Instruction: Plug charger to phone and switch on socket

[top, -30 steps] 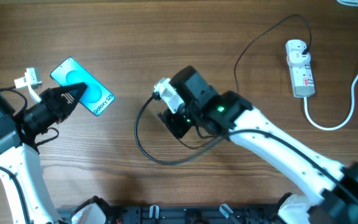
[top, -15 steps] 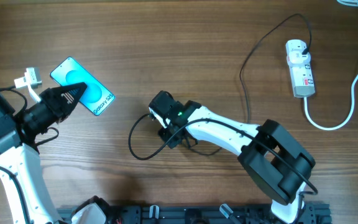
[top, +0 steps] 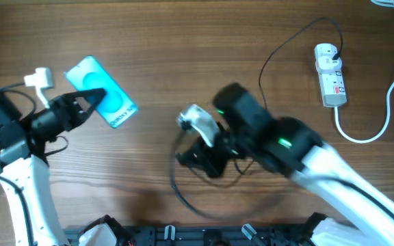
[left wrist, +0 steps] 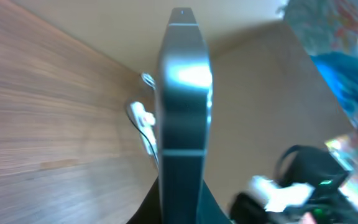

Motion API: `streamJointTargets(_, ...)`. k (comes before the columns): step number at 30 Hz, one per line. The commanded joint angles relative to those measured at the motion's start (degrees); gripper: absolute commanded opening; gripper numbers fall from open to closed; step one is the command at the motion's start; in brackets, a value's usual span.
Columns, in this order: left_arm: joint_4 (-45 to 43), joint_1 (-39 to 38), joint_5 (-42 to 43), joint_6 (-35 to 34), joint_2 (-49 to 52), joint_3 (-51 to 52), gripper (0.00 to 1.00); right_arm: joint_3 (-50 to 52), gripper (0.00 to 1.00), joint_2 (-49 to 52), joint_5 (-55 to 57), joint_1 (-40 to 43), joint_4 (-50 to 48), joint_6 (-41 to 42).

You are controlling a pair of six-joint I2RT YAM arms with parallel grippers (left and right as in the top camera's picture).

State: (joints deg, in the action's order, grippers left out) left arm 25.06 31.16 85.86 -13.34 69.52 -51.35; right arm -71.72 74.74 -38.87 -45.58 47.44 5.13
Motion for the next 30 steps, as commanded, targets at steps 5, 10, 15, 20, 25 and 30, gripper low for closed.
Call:
streamJointTargets(5, -28.39, -21.35, 4.39, -15.37, -0.52, -0.83, 0.04, 6.82, 0.04, -4.17, -19.04, 0.07, -14.27, 7.28)
streamJointTargets(10, -47.65, -21.31, -3.06, -39.87, -0.52, -0.83, 0.04, 20.81, 0.04, -2.19, -14.47, 3.19, -49.64, 26.49)
streamJointTargets(15, -47.6, -21.31, -2.78, -41.59, -0.52, -0.83, 0.04, 20.87, 0.04, -2.08, -8.26, 3.98, -51.49, 24.9)
streamJointTargets(20, -47.6, -21.31, -1.68, -41.57, -0.52, -0.83, 0.04, 20.87, 0.04, -1.53, -13.51, 9.29, -55.49, 25.38)
streamJointTargets(25, -47.6, -21.31, -1.68, -41.57, -0.52, -0.83, 0.04, 20.87, 0.04, 2.82, -18.53, 9.29, -63.14, 28.76)
streamJointTargets(30, -47.6, -21.31, 0.13, -41.55, -0.52, -0.83, 0.04, 20.85, 0.04, 2.97, -18.67, 9.29, -65.88, 29.55)
